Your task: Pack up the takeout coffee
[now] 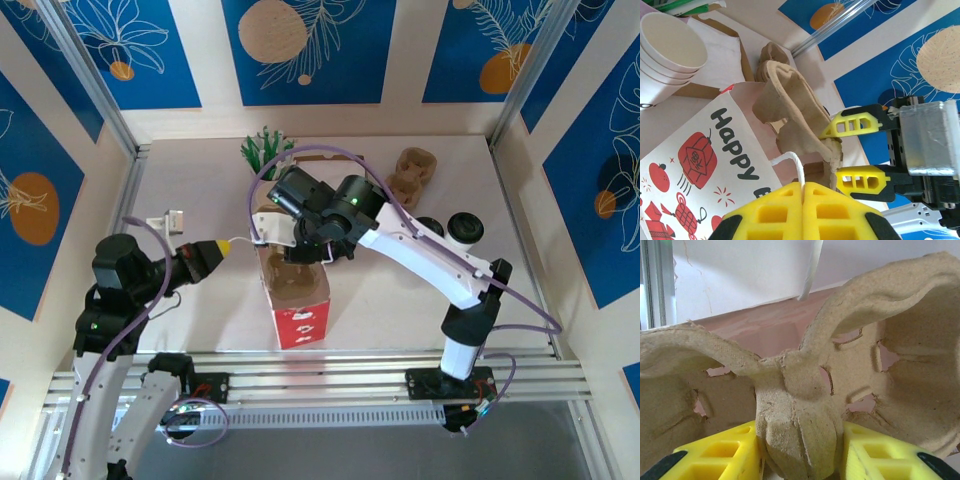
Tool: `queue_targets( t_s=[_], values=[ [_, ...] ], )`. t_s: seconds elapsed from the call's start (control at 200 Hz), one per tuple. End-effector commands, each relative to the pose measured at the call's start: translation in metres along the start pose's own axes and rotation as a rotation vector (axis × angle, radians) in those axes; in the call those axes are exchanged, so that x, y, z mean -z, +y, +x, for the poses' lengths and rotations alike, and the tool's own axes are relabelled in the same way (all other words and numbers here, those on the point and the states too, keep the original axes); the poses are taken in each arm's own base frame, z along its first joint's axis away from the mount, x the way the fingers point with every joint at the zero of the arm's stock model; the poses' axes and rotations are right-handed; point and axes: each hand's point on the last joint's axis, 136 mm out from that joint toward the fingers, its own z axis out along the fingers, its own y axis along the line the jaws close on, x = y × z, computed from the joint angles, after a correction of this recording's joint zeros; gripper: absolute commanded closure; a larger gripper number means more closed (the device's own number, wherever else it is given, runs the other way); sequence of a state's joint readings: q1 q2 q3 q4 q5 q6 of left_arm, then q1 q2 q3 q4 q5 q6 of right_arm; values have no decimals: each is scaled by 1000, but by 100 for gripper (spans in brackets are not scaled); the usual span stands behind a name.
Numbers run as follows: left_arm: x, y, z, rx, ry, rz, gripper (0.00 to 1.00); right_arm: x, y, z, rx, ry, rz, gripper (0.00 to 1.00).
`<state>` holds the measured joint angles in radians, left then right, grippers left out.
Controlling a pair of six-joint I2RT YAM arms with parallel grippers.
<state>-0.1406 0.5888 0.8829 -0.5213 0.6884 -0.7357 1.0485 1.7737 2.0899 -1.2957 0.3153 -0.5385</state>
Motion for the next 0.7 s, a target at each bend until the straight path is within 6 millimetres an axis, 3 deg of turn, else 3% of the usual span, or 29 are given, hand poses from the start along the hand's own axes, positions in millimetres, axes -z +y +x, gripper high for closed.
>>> queue_targets(
  t_s=[0.0, 0.495, 0.695],
  values=[
    [4, -13, 0, -43, 15, 27, 100, -5, 3, 2, 12, 9, -24, 60],
    [3, -11, -1, -59, 14, 18, 100, -33, 30, 21, 21, 124, -115, 60],
    [5, -8, 1, -72, 15, -5, 100, -22, 35, 16, 35, 115, -106, 61]
  ],
)
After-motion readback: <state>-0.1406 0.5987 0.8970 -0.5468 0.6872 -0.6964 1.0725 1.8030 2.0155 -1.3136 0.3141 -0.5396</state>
